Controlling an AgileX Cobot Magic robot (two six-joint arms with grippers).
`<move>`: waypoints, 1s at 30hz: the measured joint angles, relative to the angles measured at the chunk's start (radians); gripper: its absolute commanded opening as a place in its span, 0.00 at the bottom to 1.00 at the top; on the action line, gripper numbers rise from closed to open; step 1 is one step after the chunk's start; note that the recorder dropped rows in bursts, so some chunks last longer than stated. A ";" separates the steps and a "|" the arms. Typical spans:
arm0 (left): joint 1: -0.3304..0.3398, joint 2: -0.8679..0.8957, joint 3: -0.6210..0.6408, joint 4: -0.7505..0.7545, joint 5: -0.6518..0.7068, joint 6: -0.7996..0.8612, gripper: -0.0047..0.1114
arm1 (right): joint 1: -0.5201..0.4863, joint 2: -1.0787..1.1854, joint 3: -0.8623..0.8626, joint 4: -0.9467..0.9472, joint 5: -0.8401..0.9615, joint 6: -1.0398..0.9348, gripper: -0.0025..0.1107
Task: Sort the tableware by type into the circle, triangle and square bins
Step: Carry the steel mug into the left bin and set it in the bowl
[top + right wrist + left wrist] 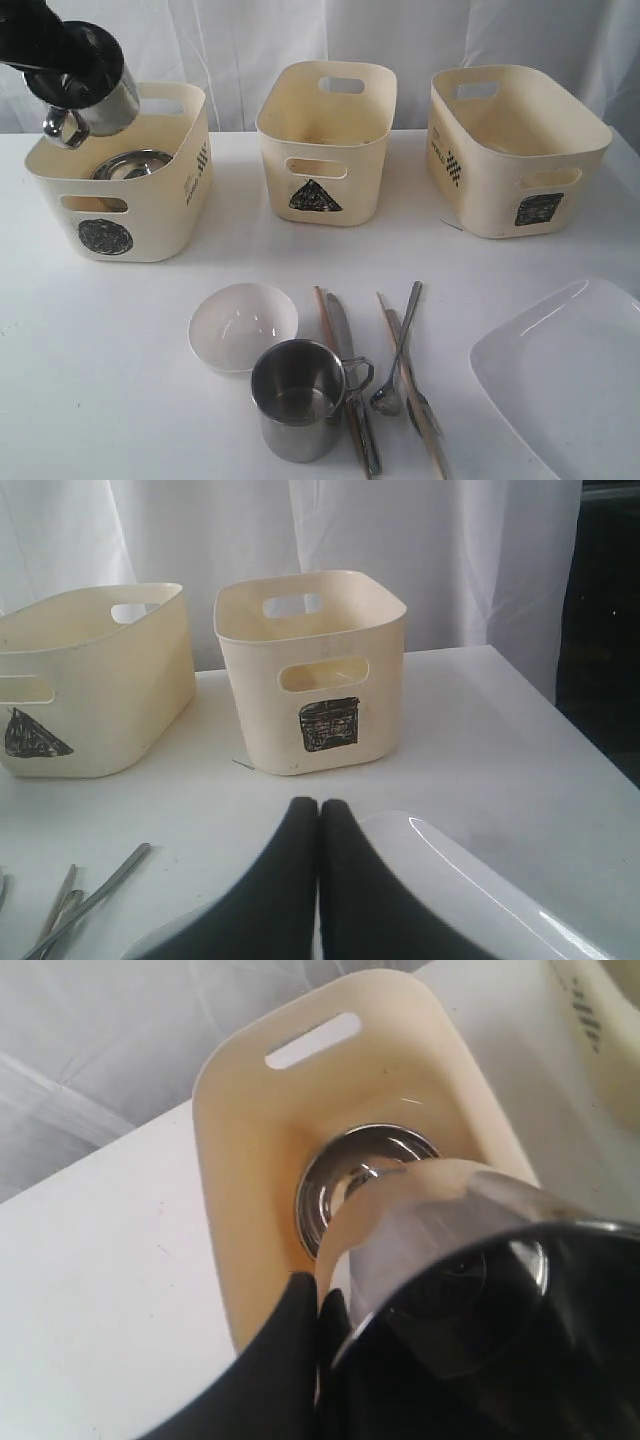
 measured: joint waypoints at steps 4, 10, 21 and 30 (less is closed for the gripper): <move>0.059 0.130 -0.093 -0.002 -0.035 -0.018 0.04 | 0.000 0.000 0.000 0.000 0.000 0.000 0.02; 0.145 0.295 -0.195 -0.122 -0.094 -0.021 0.04 | 0.000 0.000 0.000 0.000 0.000 0.000 0.02; 0.157 0.522 -0.286 -0.211 -0.139 0.030 0.04 | 0.000 0.000 0.000 0.000 0.000 0.000 0.02; 0.157 0.581 -0.296 -0.212 -0.176 0.041 0.05 | 0.000 0.000 0.000 0.000 0.000 0.000 0.02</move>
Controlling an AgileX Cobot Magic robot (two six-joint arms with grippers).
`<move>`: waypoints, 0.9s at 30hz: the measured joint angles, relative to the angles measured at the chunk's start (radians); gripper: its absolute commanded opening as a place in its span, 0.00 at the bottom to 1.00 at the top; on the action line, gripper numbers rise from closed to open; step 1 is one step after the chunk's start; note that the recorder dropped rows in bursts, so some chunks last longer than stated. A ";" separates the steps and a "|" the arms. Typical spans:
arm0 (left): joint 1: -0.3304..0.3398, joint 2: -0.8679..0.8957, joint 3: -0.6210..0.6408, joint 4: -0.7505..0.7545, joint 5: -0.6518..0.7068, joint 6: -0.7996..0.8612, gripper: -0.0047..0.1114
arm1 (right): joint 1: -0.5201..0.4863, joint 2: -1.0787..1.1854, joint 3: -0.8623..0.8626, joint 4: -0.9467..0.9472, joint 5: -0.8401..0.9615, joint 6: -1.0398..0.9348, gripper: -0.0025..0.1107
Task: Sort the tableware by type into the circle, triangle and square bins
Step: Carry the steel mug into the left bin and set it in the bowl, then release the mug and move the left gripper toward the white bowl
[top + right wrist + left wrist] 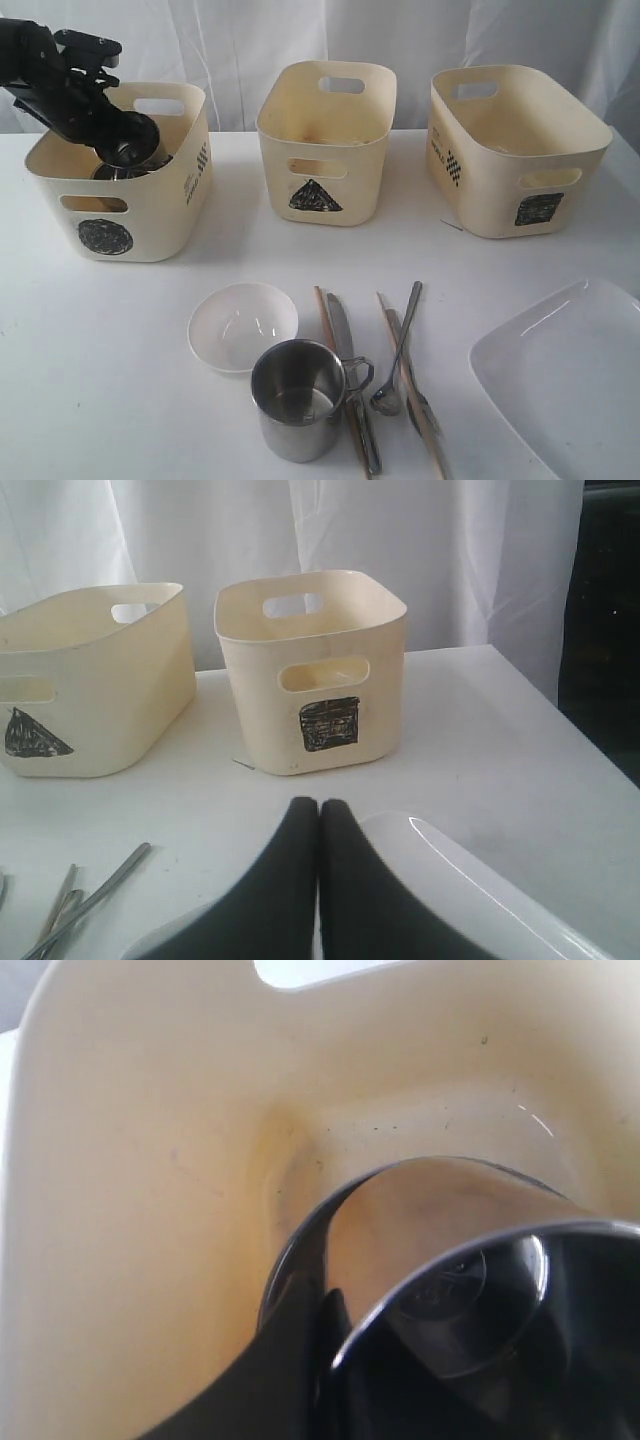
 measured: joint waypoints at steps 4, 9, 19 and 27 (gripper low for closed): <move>0.000 0.000 -0.001 0.000 0.000 0.000 0.19 | 0.000 0.000 0.000 0.000 0.000 0.000 0.02; 0.000 0.000 -0.001 0.000 -0.001 0.000 0.42 | 0.000 0.000 0.000 0.000 0.000 0.000 0.02; 0.000 -0.069 -0.001 -0.025 0.017 -0.017 0.46 | 0.000 0.000 0.000 0.000 0.000 0.000 0.02; 0.000 -0.225 -0.002 -0.029 0.157 -0.007 0.46 | 0.000 0.000 0.000 0.000 0.000 0.000 0.02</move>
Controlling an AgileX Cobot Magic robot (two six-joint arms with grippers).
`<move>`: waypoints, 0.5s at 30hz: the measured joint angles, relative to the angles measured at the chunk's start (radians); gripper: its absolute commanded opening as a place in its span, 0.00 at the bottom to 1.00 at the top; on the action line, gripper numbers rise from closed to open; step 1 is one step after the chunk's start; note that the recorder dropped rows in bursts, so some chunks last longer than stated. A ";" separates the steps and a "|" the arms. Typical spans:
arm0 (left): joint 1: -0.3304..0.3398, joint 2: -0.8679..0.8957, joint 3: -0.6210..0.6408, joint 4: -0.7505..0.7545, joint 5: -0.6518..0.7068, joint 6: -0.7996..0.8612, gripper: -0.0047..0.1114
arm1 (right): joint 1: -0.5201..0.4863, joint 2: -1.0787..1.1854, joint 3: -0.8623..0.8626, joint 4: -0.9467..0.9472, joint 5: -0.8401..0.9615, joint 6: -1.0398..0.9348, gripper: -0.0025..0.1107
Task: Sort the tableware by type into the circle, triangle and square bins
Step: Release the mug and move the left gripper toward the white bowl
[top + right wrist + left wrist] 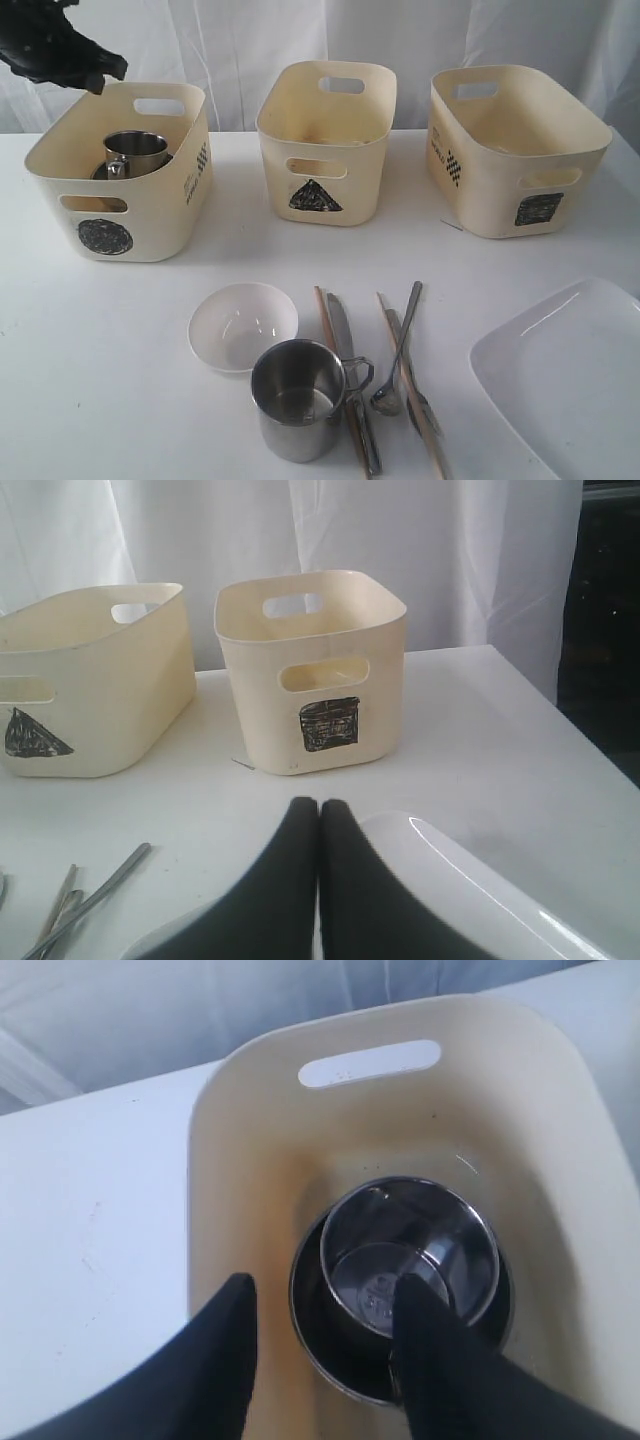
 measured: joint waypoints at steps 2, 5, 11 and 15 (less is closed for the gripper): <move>0.000 -0.040 0.000 -0.003 0.036 0.000 0.46 | 0.000 0.000 0.000 0.000 0.000 0.000 0.02; 0.000 -0.101 0.005 -0.036 0.069 0.007 0.46 | 0.000 0.000 0.000 0.000 0.000 0.000 0.02; 0.000 -0.283 0.102 -0.174 0.104 0.106 0.46 | 0.000 0.000 0.000 0.000 0.000 0.000 0.02; 0.000 -0.410 0.230 -0.209 0.111 0.140 0.46 | 0.000 0.000 0.000 0.000 0.000 0.000 0.02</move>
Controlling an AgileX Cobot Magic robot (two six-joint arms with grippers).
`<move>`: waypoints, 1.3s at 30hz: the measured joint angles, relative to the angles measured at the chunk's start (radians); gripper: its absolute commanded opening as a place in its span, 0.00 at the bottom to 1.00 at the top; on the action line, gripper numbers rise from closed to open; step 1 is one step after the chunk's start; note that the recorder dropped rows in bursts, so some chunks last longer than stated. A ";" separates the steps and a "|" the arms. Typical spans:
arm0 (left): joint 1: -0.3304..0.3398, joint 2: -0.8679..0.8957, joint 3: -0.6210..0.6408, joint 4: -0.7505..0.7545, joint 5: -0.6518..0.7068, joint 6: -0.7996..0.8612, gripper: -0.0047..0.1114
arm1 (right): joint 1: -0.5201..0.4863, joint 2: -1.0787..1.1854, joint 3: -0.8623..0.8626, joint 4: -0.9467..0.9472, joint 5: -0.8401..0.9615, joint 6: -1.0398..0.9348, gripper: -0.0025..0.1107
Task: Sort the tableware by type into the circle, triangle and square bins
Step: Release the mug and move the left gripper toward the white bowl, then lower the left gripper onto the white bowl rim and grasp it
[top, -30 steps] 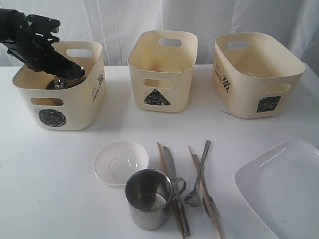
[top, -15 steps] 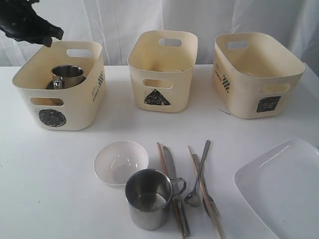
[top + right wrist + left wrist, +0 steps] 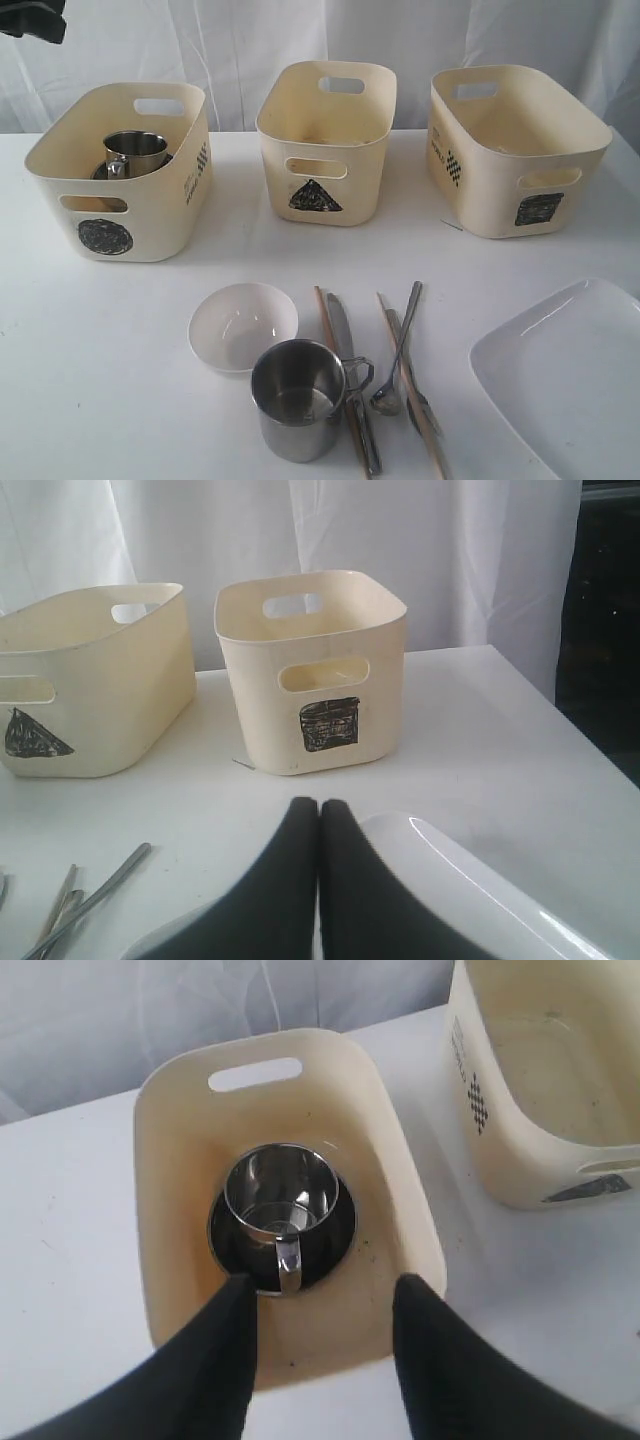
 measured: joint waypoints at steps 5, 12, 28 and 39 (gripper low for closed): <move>0.000 -0.104 0.146 -0.081 -0.020 0.039 0.46 | 0.000 0.000 0.000 0.000 0.000 0.000 0.02; -0.082 -0.146 0.264 -0.220 -0.026 0.147 0.46 | 0.000 0.000 0.000 0.000 0.000 0.000 0.02; -0.321 -0.146 0.410 -0.231 -0.026 0.157 0.46 | 0.000 0.000 0.000 0.000 0.000 0.000 0.02; -0.376 -0.110 0.514 -0.229 -0.055 0.114 0.46 | 0.000 0.000 0.000 0.000 0.000 0.000 0.02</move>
